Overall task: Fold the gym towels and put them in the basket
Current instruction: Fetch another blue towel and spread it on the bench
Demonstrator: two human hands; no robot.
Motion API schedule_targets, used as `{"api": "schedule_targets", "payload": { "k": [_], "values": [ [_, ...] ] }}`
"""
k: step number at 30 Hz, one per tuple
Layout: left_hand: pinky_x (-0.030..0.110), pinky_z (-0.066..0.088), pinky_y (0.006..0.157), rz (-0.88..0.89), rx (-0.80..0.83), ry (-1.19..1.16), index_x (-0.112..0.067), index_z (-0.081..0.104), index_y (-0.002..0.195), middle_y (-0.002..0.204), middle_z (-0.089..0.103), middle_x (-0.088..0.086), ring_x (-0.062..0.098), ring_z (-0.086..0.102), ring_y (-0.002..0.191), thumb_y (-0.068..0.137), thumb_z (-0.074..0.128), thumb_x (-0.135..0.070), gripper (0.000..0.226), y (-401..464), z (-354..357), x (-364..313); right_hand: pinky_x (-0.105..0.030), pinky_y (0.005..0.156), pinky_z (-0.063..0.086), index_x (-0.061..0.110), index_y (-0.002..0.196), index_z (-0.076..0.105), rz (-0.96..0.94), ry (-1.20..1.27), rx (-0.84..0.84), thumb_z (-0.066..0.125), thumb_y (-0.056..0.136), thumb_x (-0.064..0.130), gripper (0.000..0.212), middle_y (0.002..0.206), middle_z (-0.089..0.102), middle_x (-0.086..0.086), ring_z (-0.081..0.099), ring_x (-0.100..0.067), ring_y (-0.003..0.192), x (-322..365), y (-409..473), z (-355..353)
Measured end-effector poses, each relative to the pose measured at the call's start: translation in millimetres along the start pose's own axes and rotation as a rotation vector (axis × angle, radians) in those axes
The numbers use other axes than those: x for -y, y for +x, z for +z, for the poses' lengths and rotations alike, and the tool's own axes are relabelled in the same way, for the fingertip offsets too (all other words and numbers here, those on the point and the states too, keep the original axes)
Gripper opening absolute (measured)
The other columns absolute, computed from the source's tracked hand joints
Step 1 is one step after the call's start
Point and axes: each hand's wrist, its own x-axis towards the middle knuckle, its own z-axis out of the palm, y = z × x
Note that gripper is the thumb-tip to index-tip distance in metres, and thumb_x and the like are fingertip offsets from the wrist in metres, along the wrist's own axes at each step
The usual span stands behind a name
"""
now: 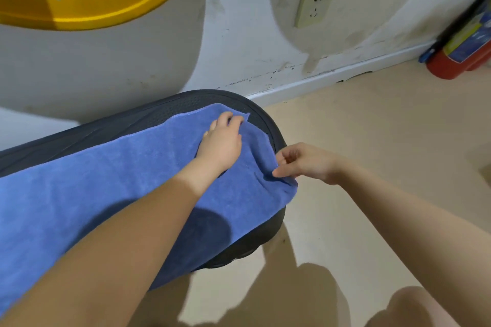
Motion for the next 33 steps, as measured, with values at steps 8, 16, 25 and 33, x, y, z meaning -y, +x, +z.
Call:
{"api": "schedule_targets", "payload": {
  "k": [8, 16, 25, 33],
  "values": [
    [0.035, 0.027, 0.106, 0.652, 0.339, 0.634, -0.018, 0.059, 0.111, 0.139, 0.041, -0.001, 0.022, 0.033, 0.128, 0.089, 0.045, -0.013, 0.027, 32.5, -15.2, -19.1, -0.027, 0.064, 0.038, 0.018, 0.086, 0.050, -0.023, -0.008, -0.286, 0.054, 0.090, 0.018, 0.005, 0.078, 0.054, 0.000, 0.046, -0.015, 0.070, -20.5, -8.2, 22.1],
    [0.035, 0.024, 0.093, 0.518, 0.376, 1.005, -0.025, 0.063, 0.091, 0.091, 0.060, -0.006, 0.021, 0.033, 0.107, 0.079, 0.047, -0.011, 0.024, 43.8, -27.5, -25.7, -0.017, 0.048, 0.039, 0.015, 0.072, 0.049, 0.086, -0.114, -0.208, 0.056, 0.086, 0.010, 0.016, 0.069, 0.050, 0.001, 0.046, -0.010, 0.053, -37.6, -31.9, 19.4],
    [0.037, 0.034, 0.094, 0.272, -0.057, 0.695, -0.011, 0.037, 0.130, 0.129, 0.046, 0.011, 0.030, 0.043, 0.118, 0.088, 0.056, -0.019, 0.047, 42.4, -13.8, -30.0, -0.027, 0.071, 0.046, 0.013, 0.098, 0.056, 0.277, -0.274, -0.137, 0.060, 0.086, 0.024, 0.016, 0.096, 0.060, -0.007, 0.056, -0.020, 0.077, -58.1, -38.7, 17.5],
    [0.043, 0.039, 0.091, -0.066, 0.032, 0.455, -0.007, 0.026, 0.139, 0.140, 0.033, 0.013, 0.033, 0.038, 0.122, 0.097, 0.041, -0.023, 0.047, 14.6, -9.1, 50.3, -0.038, 0.103, 0.036, 0.013, 0.139, 0.035, 0.032, -0.340, -0.673, 0.042, 0.096, 0.027, 0.046, 0.144, 0.035, -0.010, 0.037, -0.029, 0.130, -9.6, 17.8, 34.2]
  ]
}}
